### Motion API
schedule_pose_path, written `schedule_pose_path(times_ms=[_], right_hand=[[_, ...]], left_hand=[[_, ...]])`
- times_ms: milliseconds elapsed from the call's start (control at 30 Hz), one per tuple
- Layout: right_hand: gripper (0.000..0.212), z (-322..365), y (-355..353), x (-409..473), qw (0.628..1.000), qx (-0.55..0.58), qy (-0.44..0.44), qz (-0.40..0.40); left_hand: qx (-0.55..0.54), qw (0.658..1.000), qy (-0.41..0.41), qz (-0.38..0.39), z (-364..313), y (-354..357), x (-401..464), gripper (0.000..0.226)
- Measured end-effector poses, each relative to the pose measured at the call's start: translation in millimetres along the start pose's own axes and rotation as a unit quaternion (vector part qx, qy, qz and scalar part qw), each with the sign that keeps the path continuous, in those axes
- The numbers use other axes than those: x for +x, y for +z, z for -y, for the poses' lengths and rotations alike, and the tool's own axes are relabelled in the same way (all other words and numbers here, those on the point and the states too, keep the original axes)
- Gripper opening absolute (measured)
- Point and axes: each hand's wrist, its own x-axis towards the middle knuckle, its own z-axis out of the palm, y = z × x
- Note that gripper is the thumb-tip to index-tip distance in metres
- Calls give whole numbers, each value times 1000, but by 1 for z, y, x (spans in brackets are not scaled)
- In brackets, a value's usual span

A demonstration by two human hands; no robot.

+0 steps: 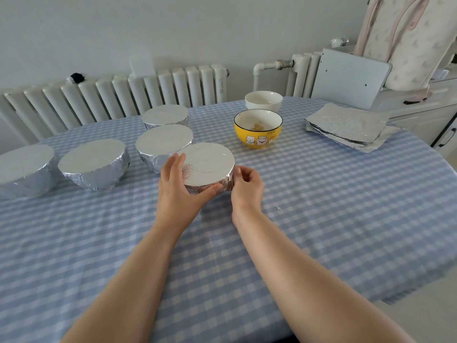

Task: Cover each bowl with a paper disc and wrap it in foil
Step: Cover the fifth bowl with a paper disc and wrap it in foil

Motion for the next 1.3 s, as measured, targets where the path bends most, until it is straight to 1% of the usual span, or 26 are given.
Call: schedule_pose_path(times_ms=[133,233,333,400,567,667,800,867,967,1100,1167,1233,1300], right_hand=[[12,3,-1,6,1000,-30,1,6],[14,6,-2,8,998,-59,5,21],[8,8,-3,9,996,-82,16,20],[4,9,-4,9,994,-107,6,22],[6,12,-8,8,981,-180,-47,50],[8,12,-10,8,971,-225,-67,38],[10,12,-10,6,966,-252,-60,21],[14,11,-12,5,960,-272,-62,29],[29,12,-17,3,958,-272,-65,56],[44,14,-17,0,953,-279,-75,86],[50,15,-17,-1,951,-285,-76,92],[51,13,-17,-1,952,-281,-74,97],[45,10,-17,0,956,-269,-61,102]], left_hand=[[9,1000,-1,-1,-1,1,-1,120],[16,1000,4,-1,1,2,0,116],[22,1000,9,-5,3,3,0,113],[24,1000,12,-8,3,3,0,112],[29,999,20,-17,3,5,1,108],[35,999,23,-16,4,5,1,108],[36,999,22,-14,5,5,1,109],[40,999,22,-14,5,5,1,109],[44,999,27,-5,3,4,1,106],[43,999,18,7,0,0,-1,116],[47,999,16,7,-1,-1,-2,118],[55,998,17,6,-1,-1,-1,115],[68,997,24,1,1,1,0,109]])
